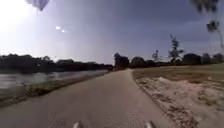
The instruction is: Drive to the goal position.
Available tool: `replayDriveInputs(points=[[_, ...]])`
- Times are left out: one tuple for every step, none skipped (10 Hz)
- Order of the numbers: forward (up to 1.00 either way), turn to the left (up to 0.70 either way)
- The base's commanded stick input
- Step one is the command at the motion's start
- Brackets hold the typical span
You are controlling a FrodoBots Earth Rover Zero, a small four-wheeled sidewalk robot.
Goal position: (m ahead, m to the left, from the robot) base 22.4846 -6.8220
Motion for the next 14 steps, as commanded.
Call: replayDriveInputs(points=[[1.0,0.03],[1.0,0.02],[1.0,0.01],[1.0,0.0],[1.0,0.0],[1.0,0.0],[1.0,0.0],[1.0,0.0],[1.0,0.0],[1.0,0.0],[1.0,0.0],[1.0,0.0],[1.0,0.0],[1.0,0.0]])
